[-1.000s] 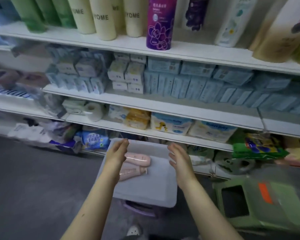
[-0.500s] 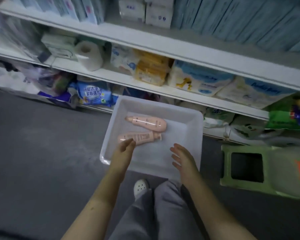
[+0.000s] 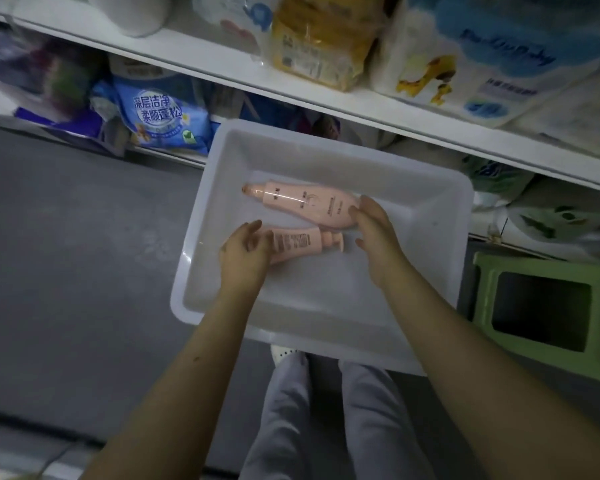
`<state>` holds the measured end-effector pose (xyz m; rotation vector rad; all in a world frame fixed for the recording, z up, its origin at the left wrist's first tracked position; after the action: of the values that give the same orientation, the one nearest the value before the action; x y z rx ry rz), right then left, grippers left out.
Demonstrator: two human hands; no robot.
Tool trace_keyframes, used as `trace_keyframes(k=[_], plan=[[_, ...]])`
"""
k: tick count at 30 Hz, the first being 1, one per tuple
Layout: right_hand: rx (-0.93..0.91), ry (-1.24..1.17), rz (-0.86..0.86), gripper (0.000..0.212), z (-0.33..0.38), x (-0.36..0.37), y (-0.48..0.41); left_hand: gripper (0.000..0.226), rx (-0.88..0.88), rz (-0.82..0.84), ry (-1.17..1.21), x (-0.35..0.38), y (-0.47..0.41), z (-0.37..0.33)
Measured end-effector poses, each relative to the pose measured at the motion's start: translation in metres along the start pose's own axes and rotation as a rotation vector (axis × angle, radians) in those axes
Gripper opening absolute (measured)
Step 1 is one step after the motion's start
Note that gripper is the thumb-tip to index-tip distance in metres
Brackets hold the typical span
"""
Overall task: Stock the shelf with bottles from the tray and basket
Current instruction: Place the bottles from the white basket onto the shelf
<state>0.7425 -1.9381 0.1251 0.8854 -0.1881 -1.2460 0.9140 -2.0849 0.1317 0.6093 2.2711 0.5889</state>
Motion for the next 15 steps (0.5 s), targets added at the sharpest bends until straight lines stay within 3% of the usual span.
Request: trace_keyframes(k=[2,4,8,10,12,15], plan=[[-0.012,0.051,0.022,0.055,-0.001,0.007,-0.016,0.066,-0.013,-0.035,0.014,0.004,-0.003,-0.007],[-0.014,0.084,0.058,0.058,-0.002,0.013,-0.027,0.055,-0.05,-0.027,0.083,0.012,-0.004,-0.021],[-0.014,0.124,0.081,0.058,-0.005,0.018,-0.047,0.048,-0.419,-0.015,0.574,0.041,-0.006,-0.035],[-0.01,0.09,0.062,0.055,-0.006,0.015,-0.056,0.029,-0.557,0.035,0.769,0.056,-0.007,-0.04],[0.009,0.071,0.059,0.052,-0.009,0.012,-0.064,0.005,-0.623,0.042,0.81,0.067,-0.009,-0.042],[0.013,0.109,0.101,0.057,-0.014,0.01,-0.072,0.017,-0.642,0.051,0.842,0.077,-0.014,-0.047]])
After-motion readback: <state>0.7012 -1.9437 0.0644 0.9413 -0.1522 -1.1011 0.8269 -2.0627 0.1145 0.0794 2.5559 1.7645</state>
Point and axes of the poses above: each hand's wrist, its own y-axis away from the middle knuckle, its own x-axis out of the palm, z = x × y, the point moved 6 cm from there along -y, towards the middle knuckle, and after that the axes turned 12 degrees about -z, right-handed, at the moved point
